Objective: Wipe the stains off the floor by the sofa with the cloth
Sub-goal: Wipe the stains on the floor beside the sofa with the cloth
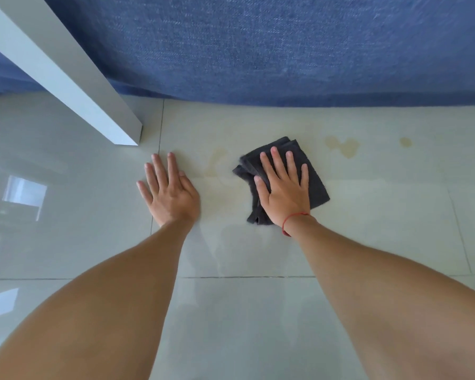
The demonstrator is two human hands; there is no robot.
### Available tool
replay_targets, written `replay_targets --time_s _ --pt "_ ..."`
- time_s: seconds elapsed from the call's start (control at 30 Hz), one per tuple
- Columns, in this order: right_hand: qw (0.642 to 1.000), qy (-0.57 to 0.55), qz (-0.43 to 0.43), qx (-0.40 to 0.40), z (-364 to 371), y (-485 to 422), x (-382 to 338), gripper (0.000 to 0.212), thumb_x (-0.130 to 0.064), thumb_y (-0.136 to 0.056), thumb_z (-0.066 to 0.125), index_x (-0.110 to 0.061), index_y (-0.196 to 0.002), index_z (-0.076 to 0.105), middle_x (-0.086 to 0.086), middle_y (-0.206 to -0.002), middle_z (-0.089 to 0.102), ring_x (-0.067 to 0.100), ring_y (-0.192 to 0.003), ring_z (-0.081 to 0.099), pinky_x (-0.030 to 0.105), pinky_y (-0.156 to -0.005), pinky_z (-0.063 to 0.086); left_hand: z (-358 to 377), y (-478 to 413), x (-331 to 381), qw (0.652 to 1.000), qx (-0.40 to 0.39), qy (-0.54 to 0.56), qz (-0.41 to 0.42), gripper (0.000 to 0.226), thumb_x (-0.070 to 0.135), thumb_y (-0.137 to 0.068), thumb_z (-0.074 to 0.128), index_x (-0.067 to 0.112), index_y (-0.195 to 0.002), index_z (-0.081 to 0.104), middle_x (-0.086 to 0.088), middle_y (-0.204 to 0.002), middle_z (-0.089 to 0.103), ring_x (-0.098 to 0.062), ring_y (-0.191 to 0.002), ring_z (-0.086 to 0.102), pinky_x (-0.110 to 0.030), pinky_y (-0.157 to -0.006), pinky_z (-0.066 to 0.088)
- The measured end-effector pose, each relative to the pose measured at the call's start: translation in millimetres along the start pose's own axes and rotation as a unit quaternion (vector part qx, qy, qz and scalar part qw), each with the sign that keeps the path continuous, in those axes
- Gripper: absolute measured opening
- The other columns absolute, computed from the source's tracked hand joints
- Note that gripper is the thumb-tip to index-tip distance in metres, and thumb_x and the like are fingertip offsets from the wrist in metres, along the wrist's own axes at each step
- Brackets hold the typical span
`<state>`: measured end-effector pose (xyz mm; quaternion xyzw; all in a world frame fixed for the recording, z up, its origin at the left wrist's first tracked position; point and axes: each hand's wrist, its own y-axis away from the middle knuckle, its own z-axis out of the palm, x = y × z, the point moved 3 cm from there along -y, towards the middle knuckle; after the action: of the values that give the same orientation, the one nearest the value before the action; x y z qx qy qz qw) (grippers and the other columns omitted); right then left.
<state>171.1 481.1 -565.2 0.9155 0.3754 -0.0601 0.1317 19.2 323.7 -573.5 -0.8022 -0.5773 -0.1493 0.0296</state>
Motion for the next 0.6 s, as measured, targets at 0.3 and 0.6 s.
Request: replay_targets --time_s 0.3,0.6 --pt "1.0 0.001 0.007 0.013 8 -42 -60 0.058 -0.049 -0.098 0.023 -0.031 -0.152 0.009 -0.001 -0.163 0.0 0.032 -0.149 -0.005 0.06 -0.116 -0.007 1 1 0 1.0 0.016 -0.003 0.007 0.053 0.032 -0.102 0.016 0.031 -0.155 0.011 0.001 -0.164 0.004 -0.021 -0.151 0.0 -0.044 -0.122 -0.003" --pt "0.995 0.021 -0.097 -0.028 7 17 -32 0.057 -0.049 -0.096 0.016 -0.033 -0.151 0.013 -0.009 -0.162 0.006 0.023 -0.15 0.001 0.049 -0.12 -0.001 -12 -2 -3 0.999 -0.034 0.027 0.005 0.054 0.033 -0.103 0.017 0.027 -0.156 0.009 -0.001 -0.164 -0.001 -0.02 -0.151 -0.004 -0.043 -0.122 -0.005"
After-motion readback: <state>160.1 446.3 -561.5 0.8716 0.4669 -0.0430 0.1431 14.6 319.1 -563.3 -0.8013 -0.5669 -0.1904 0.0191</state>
